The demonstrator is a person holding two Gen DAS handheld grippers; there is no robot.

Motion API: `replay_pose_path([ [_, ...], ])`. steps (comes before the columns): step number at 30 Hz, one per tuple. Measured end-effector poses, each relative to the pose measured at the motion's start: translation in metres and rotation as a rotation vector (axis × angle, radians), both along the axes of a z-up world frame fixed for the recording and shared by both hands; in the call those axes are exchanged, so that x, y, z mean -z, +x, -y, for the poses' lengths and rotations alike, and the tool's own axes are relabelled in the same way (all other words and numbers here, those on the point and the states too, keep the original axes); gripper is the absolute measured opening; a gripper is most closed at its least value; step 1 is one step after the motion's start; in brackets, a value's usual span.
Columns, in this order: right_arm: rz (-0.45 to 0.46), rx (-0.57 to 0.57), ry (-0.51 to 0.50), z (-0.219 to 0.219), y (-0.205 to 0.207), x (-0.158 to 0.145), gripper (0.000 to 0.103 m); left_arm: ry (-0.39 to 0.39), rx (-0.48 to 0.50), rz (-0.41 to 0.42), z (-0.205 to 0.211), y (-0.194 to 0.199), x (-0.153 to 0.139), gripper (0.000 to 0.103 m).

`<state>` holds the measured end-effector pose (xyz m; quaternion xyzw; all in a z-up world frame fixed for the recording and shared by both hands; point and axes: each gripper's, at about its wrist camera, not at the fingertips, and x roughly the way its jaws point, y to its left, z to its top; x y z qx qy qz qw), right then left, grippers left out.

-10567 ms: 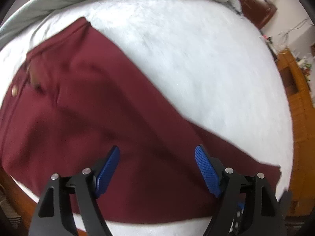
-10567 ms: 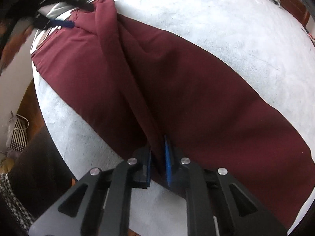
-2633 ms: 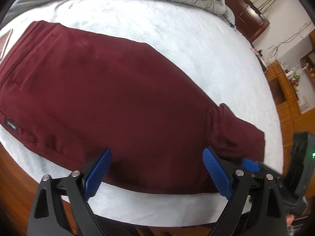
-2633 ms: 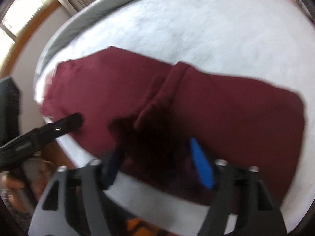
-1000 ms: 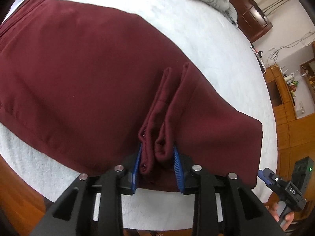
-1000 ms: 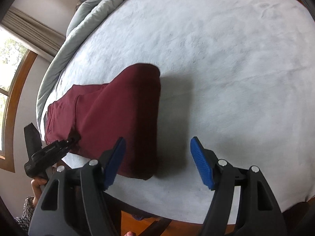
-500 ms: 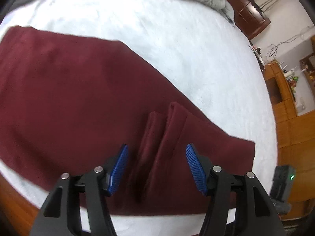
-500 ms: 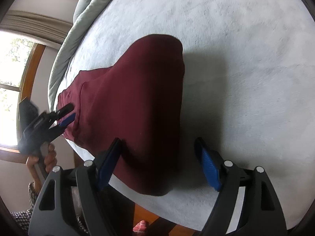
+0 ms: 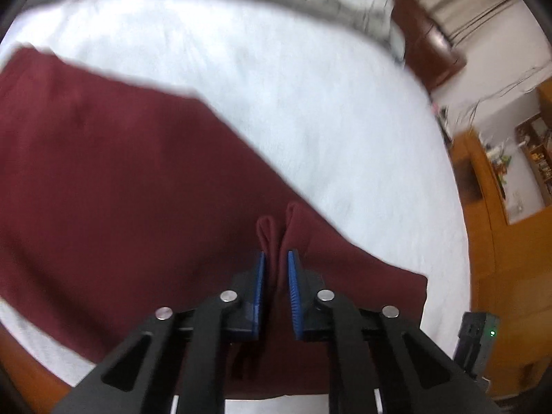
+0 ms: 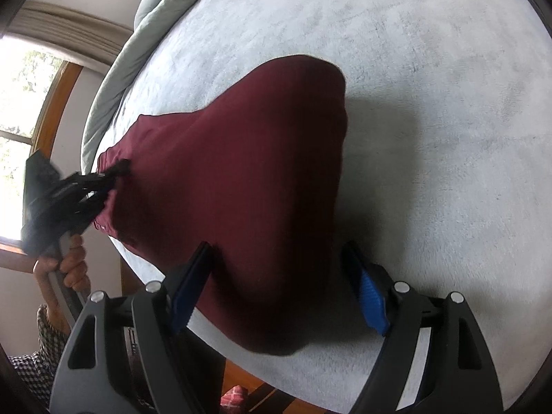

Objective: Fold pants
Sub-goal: 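Lay the folded section down with the left tool and open the right tool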

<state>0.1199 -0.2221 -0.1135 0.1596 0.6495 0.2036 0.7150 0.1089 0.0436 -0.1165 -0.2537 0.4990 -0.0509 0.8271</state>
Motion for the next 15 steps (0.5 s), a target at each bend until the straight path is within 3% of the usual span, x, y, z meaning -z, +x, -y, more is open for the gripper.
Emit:
replay_pose_path([
  [2, 0.005, -0.010, 0.000, -0.002, -0.001, -0.001, 0.080, 0.074, -0.008, 0.028, -0.003, -0.010, 0.001, 0.009],
  [4, 0.007, -0.018, -0.012, -0.003, -0.002, 0.000, 0.080, 0.071, 0.012, -0.035, -0.007, -0.008, 0.022, 0.010],
  [6, 0.006, -0.020, -0.019, -0.005, -0.001, 0.000, 0.080, 0.072, 0.035, -0.028, -0.010, -0.005, 0.028, 0.012],
  [9, 0.000, -0.010, 0.003, -0.003, 0.001, -0.004, 0.080, 0.068, 0.035, -0.033, -0.013, -0.007, 0.018, 0.024],
  [12, -0.016, -0.001, 0.021, -0.001, 0.005, -0.004, 0.080, 0.081, 0.019, 0.016, -0.020, -0.010, 0.001, 0.048],
  [15, -0.030, -0.017, 0.001, -0.006, 0.009, 0.000, 0.081, 0.079, 0.052, 0.038, -0.014, -0.012, -0.008, 0.053],
])
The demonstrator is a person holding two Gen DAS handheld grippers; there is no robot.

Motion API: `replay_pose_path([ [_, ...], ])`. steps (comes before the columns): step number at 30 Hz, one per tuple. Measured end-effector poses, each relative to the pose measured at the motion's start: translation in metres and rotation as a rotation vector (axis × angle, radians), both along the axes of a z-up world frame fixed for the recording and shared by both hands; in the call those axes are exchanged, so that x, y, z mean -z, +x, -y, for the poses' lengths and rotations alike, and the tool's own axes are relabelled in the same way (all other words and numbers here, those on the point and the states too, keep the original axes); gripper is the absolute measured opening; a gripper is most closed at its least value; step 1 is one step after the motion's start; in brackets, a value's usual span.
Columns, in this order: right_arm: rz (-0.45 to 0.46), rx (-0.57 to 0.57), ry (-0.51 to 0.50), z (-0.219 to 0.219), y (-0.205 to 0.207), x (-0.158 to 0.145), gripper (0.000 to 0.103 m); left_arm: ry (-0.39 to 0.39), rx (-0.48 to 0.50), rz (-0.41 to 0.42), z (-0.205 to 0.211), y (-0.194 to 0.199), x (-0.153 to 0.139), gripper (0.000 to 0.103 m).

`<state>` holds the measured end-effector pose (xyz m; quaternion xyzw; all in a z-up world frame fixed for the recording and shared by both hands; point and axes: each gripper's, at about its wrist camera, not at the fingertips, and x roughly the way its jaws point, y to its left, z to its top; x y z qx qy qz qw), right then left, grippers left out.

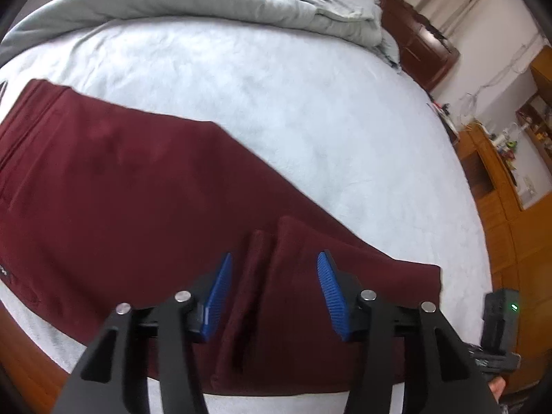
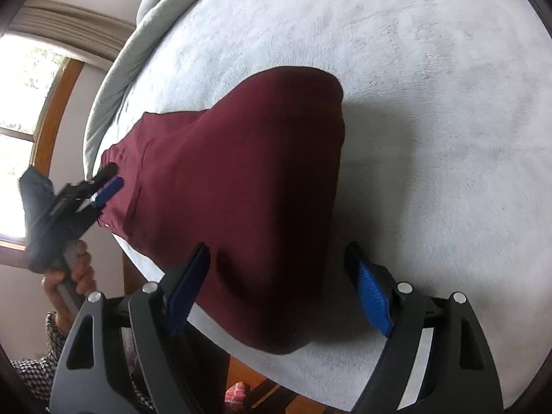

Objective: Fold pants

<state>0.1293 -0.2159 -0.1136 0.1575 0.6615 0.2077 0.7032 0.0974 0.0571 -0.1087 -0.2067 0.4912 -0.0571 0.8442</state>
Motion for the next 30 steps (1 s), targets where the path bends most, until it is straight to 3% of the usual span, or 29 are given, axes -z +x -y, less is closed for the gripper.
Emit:
replay_pose_path([
  [3, -0.014, 0.000, -0.035, -0.007, 0.004, 0.006, 0.081, 0.071, 0.044, -0.012, 0.031, 0.018, 0.008, 0.053],
  [5, -0.022, -0.002, -0.042, -0.010, 0.006, 0.009, 0.078, 0.123, 0.040, -0.082, 0.035, 0.024, 0.022, 0.053],
  [6, -0.023, -0.013, -0.056, -0.011, 0.007, 0.010, 0.073, 0.120, 0.040, -0.112, 0.034, 0.025, 0.029, 0.054],
  [7, -0.016, -0.032, -0.066, -0.014, 0.007, 0.009, 0.055, 0.110, 0.030, -0.101, 0.033, 0.025, 0.035, 0.056],
  [10, -0.001, -0.081, -0.048, -0.019, 0.007, -0.001, 0.032, 0.140, 0.045, -0.081, 0.037, 0.024, 0.035, 0.059],
  [14, 0.043, -0.121, -0.020, -0.016, 0.006, -0.027, 0.020, 0.139, 0.031, -0.091, 0.042, 0.026, 0.031, 0.062],
  [20, 0.064, -0.086, 0.031, 0.009, 0.003, -0.059, 0.016, 0.080, 0.045, -0.103, 0.068, 0.027, 0.028, 0.062],
  [25, 0.067, -0.003, -0.011, 0.050, -0.002, -0.066, 0.016, 0.005, 0.088, -0.113, 0.105, 0.022, 0.033, 0.064],
  [27, 0.046, 0.040, -0.033, 0.070, -0.008, -0.063, 0.016, 0.024, 0.137, -0.106, 0.127, 0.021, 0.035, 0.064],
  [30, 0.010, 0.031, -0.075, 0.072, -0.016, -0.043, 0.018, 0.100, 0.146, -0.069, 0.145, 0.017, 0.043, 0.074],
])
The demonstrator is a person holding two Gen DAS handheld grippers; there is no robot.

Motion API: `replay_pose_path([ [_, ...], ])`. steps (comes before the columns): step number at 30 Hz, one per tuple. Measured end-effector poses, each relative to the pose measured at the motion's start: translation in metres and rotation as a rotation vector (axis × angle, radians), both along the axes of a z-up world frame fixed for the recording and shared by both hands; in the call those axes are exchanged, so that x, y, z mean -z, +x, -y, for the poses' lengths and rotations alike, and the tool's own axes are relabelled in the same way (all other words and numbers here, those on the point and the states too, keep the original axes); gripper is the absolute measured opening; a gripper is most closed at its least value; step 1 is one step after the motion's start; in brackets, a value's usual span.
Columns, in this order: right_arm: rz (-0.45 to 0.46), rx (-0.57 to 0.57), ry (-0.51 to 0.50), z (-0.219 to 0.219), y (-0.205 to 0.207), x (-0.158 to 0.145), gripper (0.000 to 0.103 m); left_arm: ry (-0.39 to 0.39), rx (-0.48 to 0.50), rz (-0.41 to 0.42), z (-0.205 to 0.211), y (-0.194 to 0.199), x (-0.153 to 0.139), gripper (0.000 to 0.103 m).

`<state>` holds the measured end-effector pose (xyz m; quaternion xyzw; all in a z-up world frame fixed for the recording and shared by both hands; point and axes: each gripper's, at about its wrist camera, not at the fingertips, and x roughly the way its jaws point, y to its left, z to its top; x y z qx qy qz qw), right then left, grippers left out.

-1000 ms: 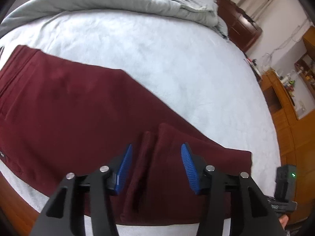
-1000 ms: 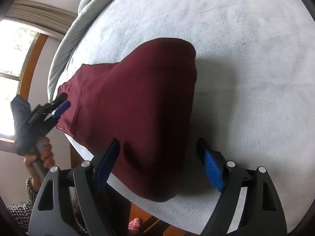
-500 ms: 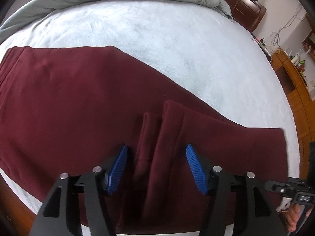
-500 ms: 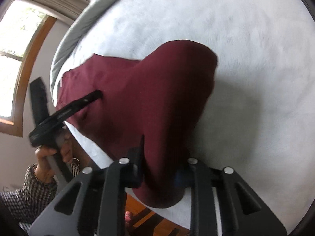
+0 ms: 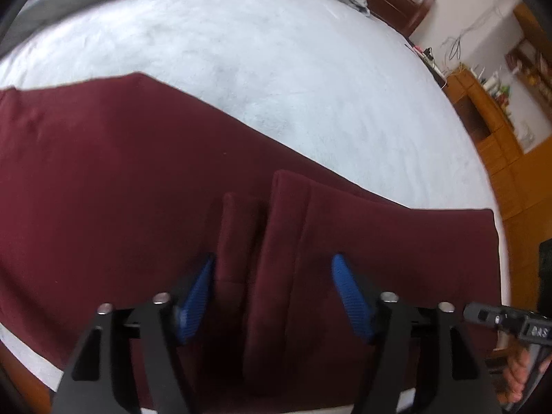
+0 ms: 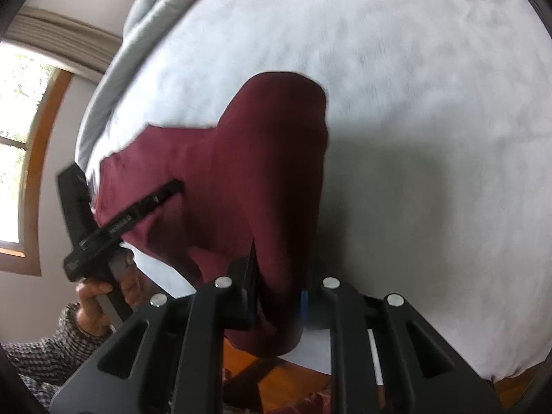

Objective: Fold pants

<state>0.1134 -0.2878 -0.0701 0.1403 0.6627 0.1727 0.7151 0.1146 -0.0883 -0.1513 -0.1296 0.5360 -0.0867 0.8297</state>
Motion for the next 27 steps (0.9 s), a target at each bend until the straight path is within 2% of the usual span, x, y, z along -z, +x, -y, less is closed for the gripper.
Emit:
replay_pose_path([
  [2, 0.002, -0.008, -0.085, -0.008, -0.003, 0.014, 0.031, 0.041, 0.023, 0.033, 0.005, -0.004, 0.000, 0.075],
  [5, 0.009, 0.008, -0.106, -0.011, -0.002, 0.017, 0.041, 0.023, 0.034, 0.019, -0.003, -0.005, -0.009, 0.075],
  [7, 0.044, 0.038, -0.140, -0.006, -0.004, 0.004, 0.042, -0.009, 0.001, 0.011, -0.018, -0.007, -0.019, 0.075],
  [9, 0.139, 0.044, -0.208, -0.002, -0.010, -0.021, 0.044, -0.016, -0.026, 0.032, -0.033, -0.011, -0.033, 0.075],
  [11, 0.192, 0.055, -0.177, -0.006, -0.014, -0.041, 0.044, -0.012, -0.031, 0.049, -0.038, -0.009, -0.042, 0.075],
  [14, 0.203, 0.028, -0.102, -0.011, -0.013, -0.049, 0.044, -0.033, -0.023, 0.056, -0.039, -0.011, -0.044, 0.075],
  [17, 0.182, -0.012, -0.127, -0.037, -0.007, -0.034, 0.044, 0.014, 0.012, 0.033, -0.024, -0.012, -0.036, 0.075],
  [20, 0.111, -0.011, -0.138, -0.049, -0.004, -0.005, 0.042, 0.092, 0.046, -0.049, -0.016, -0.009, -0.005, 0.075],
  [21, 0.067, 0.010, -0.145, -0.047, -0.004, 0.011, 0.042, 0.100, 0.060, -0.031, -0.016, -0.010, 0.000, 0.079],
  [23, 0.060, 0.042, -0.130, -0.044, -0.004, 0.025, 0.042, 0.111, 0.083, -0.010, -0.014, -0.012, -0.004, 0.079],
  [27, 0.092, 0.075, -0.072, -0.041, -0.006, 0.005, 0.046, 0.040, 0.081, -0.019, -0.033, -0.016, -0.026, 0.081],
])
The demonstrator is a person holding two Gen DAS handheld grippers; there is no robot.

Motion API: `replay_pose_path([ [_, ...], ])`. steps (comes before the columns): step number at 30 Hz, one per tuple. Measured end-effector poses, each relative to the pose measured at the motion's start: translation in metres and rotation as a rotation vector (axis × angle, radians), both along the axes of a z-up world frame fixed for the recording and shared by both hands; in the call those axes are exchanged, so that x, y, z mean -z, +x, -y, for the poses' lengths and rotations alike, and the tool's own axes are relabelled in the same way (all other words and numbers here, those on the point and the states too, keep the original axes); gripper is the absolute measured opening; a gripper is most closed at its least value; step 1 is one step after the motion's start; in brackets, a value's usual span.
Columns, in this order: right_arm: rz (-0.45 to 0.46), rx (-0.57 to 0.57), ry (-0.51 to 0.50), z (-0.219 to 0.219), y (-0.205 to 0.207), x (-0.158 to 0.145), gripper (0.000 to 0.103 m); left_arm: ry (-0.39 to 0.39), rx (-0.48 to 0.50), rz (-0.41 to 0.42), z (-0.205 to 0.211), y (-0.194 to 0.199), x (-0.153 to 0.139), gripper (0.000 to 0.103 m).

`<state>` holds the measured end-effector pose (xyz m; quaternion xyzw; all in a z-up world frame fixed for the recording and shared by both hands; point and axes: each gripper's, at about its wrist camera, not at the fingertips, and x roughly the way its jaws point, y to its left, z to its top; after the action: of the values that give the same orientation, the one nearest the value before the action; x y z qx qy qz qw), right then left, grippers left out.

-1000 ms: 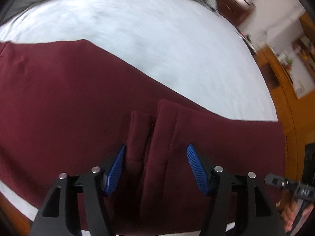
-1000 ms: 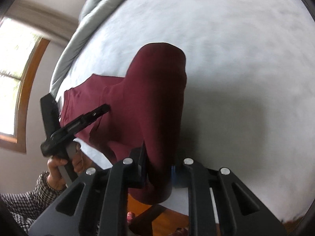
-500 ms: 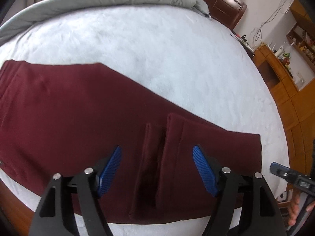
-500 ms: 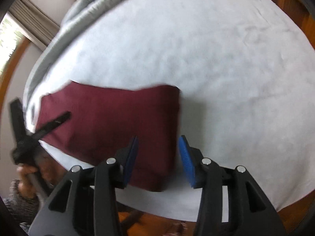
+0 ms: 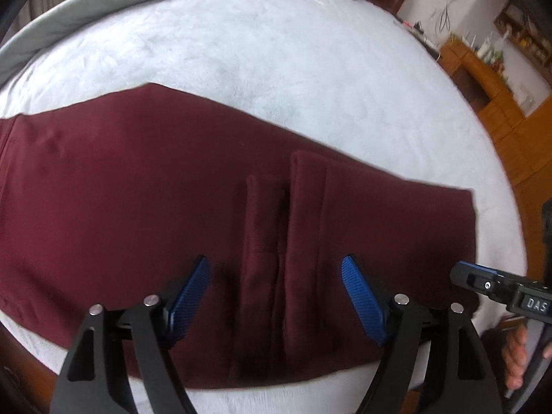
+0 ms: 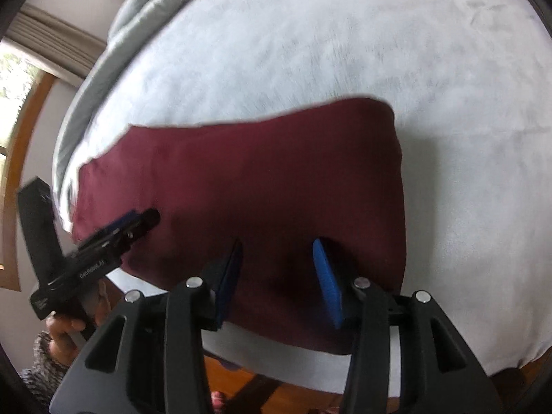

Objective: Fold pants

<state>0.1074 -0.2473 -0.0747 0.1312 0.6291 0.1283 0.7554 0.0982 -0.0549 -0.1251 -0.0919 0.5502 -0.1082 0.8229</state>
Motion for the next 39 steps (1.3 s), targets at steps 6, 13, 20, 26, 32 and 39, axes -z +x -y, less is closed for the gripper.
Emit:
replay_pose_path([
  [6, 0.108, 0.004, 0.058, -0.008, -0.014, -0.040, 0.068, -0.014, -0.178, -0.012, -0.110, -0.024, -0.018, 0.096],
  [13, 0.098, -0.030, 0.036, -0.037, -0.015, -0.024, 0.076, -0.064, -0.518, -0.098, -0.250, -0.066, 0.002, 0.095],
  [20, 0.061, -0.049, -0.033, -0.047, -0.017, -0.002, 0.076, -0.255, -0.705, -0.116, -0.323, -0.063, 0.037, 0.089],
  [26, 0.059, -0.056, -0.060, -0.045, -0.016, 0.007, 0.076, -0.354, -0.737, -0.088, -0.343, -0.053, 0.047, 0.089],
  [32, 0.060, -0.071, -0.086, -0.050, -0.012, 0.014, 0.081, -0.432, -0.732, -0.030, -0.339, -0.041, 0.039, 0.077],
  [39, 0.075, -0.112, -0.121, -0.057, -0.010, 0.017, 0.083, -0.455, -0.778, -0.054, -0.338, -0.024, 0.044, 0.079],
])
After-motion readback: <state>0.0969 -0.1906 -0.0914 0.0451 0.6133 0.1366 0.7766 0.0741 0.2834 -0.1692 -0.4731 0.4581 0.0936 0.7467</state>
